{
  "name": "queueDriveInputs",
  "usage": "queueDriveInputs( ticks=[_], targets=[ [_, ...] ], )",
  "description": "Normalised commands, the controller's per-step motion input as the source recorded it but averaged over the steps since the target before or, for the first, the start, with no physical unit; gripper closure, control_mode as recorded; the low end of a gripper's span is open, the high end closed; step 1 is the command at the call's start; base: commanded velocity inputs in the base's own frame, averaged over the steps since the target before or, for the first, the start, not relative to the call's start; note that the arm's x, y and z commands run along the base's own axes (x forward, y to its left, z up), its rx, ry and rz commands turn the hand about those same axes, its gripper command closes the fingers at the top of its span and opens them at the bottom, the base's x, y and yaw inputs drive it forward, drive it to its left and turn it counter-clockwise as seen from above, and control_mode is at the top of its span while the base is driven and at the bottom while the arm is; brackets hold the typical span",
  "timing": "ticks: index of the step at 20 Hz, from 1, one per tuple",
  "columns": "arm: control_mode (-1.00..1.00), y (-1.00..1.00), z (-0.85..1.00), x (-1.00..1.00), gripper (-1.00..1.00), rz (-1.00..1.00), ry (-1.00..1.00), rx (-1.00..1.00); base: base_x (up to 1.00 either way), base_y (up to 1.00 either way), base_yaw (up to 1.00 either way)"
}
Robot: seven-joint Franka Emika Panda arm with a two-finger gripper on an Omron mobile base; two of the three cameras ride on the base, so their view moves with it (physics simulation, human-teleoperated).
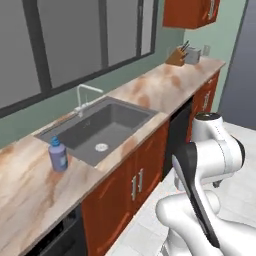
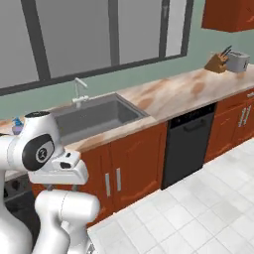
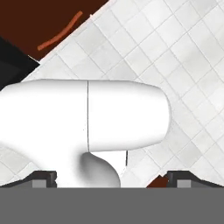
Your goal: Restock the sink supplies by placing the sponge and soap dispenser on the counter and next to the sink. Make sure the soap dispenser is upright.
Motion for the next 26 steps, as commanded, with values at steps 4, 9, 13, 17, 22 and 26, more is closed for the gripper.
queueDriveInputs(
  ticks=[4, 9, 13, 17, 22, 26],
  targets=[
    [1.0, 0.0, 0.0, 0.0, -1.0, 0.0, 0.0, 0.0, -0.02, -0.19, -0.94],
    [1.0, 0.0, 0.0, 0.0, -1.0, 0.0, 0.0, 0.0, 0.02, -0.39, -0.88],
    [1.0, 0.0, 0.0, 0.0, -1.0, 0.0, 0.0, 0.0, 0.41, -0.58, -0.8],
    [1.0, 0.0, 0.0, 0.0, -1.0, 0.0, 0.0, 0.0, 0.6, -0.79, -0.71],
    [1.0, 0.0, 0.0, 0.0, -1.0, 0.0, 0.0, 0.0, 0.86, -0.37, -0.63],
    [1.0, 0.0, 0.0, 0.0, -1.0, 0.0, 0.0, 0.0, 1.0, 0.08, -0.41]
  ],
)
